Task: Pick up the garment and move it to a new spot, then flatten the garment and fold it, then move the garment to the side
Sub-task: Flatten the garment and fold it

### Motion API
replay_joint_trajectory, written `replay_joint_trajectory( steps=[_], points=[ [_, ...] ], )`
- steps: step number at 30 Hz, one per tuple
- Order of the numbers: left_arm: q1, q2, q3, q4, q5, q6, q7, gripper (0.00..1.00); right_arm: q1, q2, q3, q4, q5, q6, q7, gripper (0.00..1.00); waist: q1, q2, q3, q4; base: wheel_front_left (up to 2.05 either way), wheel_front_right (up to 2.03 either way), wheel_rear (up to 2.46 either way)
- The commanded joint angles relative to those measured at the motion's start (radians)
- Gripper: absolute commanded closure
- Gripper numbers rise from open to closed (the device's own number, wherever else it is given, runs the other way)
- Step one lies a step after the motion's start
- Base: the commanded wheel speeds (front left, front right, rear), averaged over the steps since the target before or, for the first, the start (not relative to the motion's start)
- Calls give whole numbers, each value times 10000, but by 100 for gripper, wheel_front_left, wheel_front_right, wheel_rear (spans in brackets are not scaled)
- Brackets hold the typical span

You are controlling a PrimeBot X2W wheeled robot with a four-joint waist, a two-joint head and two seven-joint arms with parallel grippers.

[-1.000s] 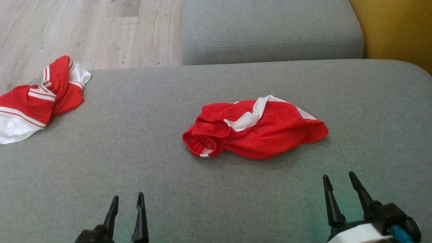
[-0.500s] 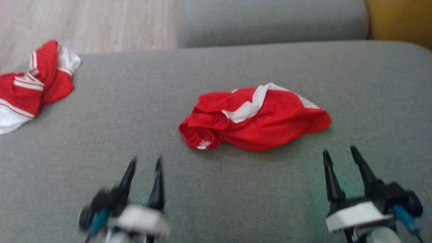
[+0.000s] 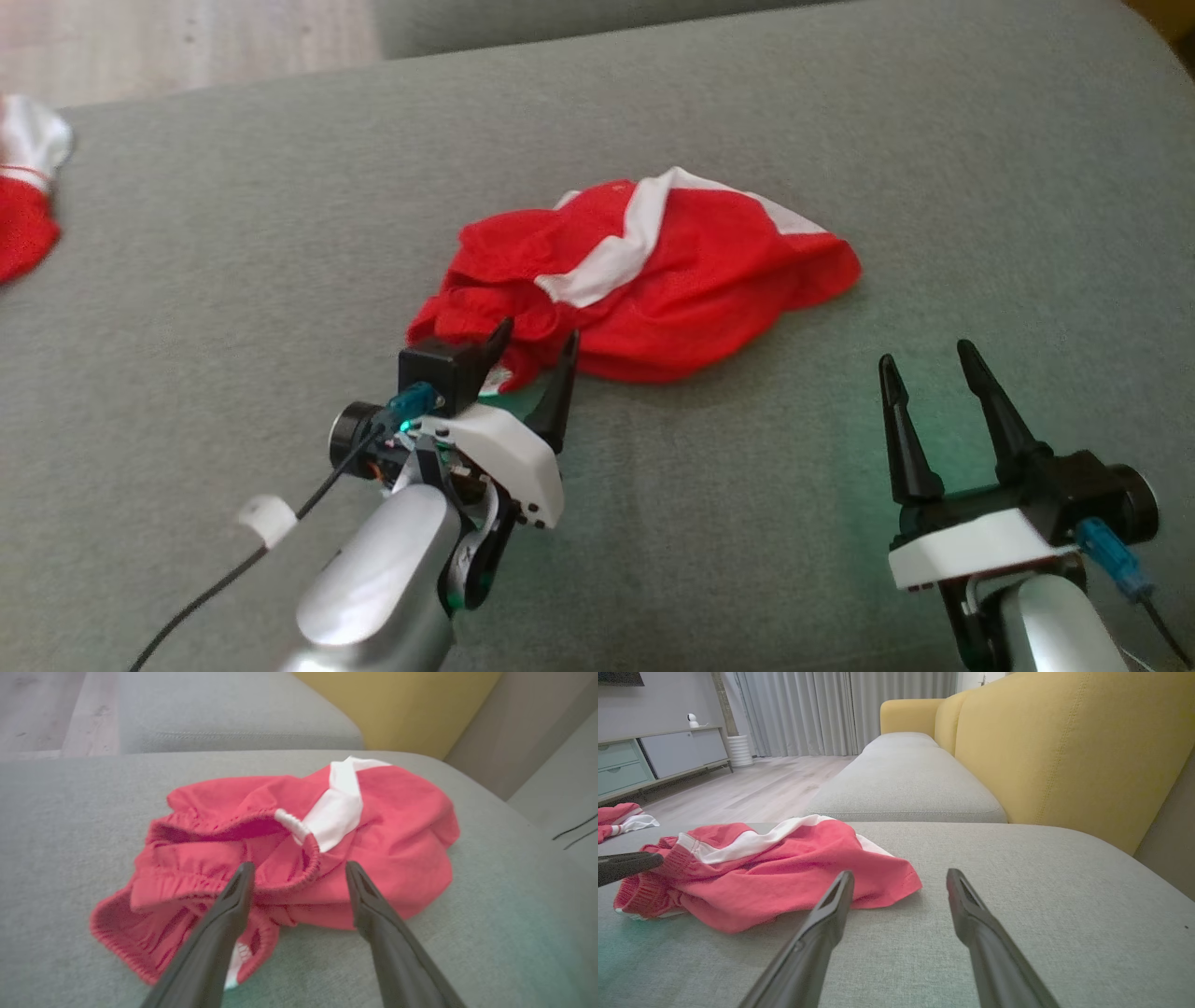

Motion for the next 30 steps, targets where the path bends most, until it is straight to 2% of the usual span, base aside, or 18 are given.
replay_joint_trajectory(
  steps=[1,4,9,10,11,12,13,14,20,26,27,30],
  points=[
    [-561,27,246,-65,-47,39,120,0,-425,-54,220,-282,20,-7,-66,0,-2,0,238,-297,0,0,0],
    [-806,39,347,263,-70,137,177,0,-523,-54,236,-249,76,-7,-90,0,-2,0,351,-508,0,0,0],
    [-1306,77,377,852,-146,-4,334,0,-615,-54,276,-174,191,-7,-126,0,-2,0,476,-796,0,0,0],
    [-1369,58,380,888,-160,-31,288,14,-614,-54,264,-156,200,-7,-131,0,-2,0,475,-818,0,0,0],
    [-1414,39,385,897,-169,-56,203,48,-613,-54,250,-137,206,-7,-135,0,-2,0,466,-829,0,0,0],
    [-1448,25,378,870,-153,-92,68,64,-610,-54,223,-120,208,-7,-138,0,-2,0,446,-825,0,0,0],
    [-1456,9,381,812,-147,-129,-110,95,-597,-54,183,-103,207,-7,-141,0,-2,0,409,-801,0,0,0],
    [-1426,-7,383,736,-158,-169,-275,100,-574,-54,127,-89,201,-7,-143,0,-2,0,358,-758,0,0,0],
    [-670,239,306,-388,-203,-359,-918,100,-390,-54,-218,-58,124,-7,-151,0,-2,0,-80,-314,0,0,0],
    [976,1161,438,-2035,-479,-232,-894,100,-67,-54,-377,-36,65,-7,-153,0,-2,0,-619,94,0,0,0],
    [1607,1515,508,-2366,-628,-132,-740,100,54,-54,-417,-11,38,-7,-153,0,-2,0,-782,186,0,0,0],
    [2378,1944,708,-2576,-868,34,-635,100,209,-54,-442,15,-8,-7,-153,0,-2,0,-966,273,0,0,0]
  ],
)
